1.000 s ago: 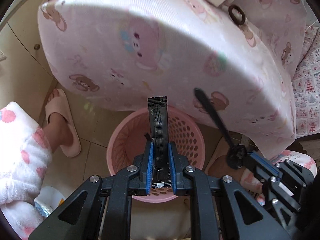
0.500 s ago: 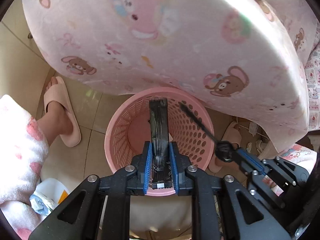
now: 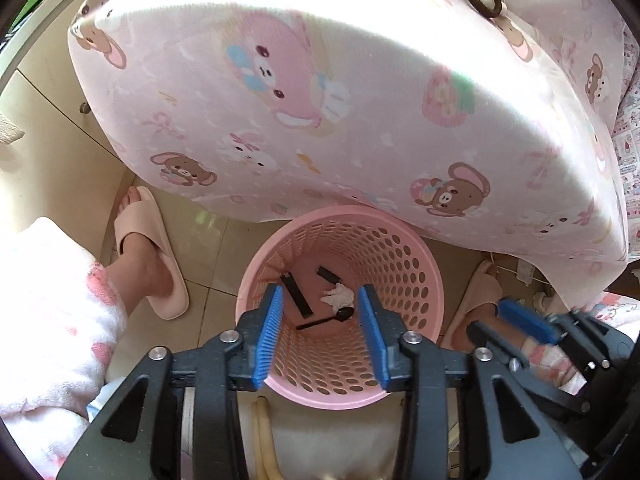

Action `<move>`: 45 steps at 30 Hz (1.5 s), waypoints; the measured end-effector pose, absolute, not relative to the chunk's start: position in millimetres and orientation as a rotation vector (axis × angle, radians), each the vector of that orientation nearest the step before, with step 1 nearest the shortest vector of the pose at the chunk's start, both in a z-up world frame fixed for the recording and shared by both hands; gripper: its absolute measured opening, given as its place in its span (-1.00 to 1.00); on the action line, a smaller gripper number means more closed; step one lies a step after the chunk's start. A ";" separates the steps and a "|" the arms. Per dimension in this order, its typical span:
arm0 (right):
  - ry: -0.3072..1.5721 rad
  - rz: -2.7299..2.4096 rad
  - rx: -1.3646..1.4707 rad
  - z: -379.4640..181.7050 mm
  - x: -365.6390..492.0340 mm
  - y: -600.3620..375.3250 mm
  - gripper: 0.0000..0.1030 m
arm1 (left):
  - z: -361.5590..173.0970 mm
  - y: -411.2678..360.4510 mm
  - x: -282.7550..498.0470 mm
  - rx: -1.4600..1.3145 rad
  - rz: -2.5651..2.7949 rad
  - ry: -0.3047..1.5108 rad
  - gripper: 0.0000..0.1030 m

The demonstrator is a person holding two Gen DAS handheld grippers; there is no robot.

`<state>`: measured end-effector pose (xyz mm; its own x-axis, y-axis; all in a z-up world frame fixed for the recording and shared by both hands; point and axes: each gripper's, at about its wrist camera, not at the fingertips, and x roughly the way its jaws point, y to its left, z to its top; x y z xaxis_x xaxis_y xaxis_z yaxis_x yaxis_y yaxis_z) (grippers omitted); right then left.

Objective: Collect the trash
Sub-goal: 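Open both grippers to drop the packet and spoon into the basket, then raise both open grippers back toward the items on the seat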

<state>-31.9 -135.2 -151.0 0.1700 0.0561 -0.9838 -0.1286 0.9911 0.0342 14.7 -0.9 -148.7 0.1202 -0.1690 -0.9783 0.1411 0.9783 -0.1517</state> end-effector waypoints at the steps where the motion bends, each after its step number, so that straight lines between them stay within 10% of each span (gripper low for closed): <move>1: 1.376 0.125 -0.055 -148.1 -32.5 -136.3 -0.06 | -147.9 -1.2 15.1 -0.015 -0.220 1.426 -0.13; 7: 1.339 0.111 -0.046 -135.4 -33.0 -138.8 0.10 | -145.1 0.6 16.4 0.032 -0.171 1.392 0.32; 45: 0.848 0.002 -0.061 -28.1 -26.9 -169.7 0.52 | -33.0 18.7 4.2 0.089 -0.005 0.840 0.52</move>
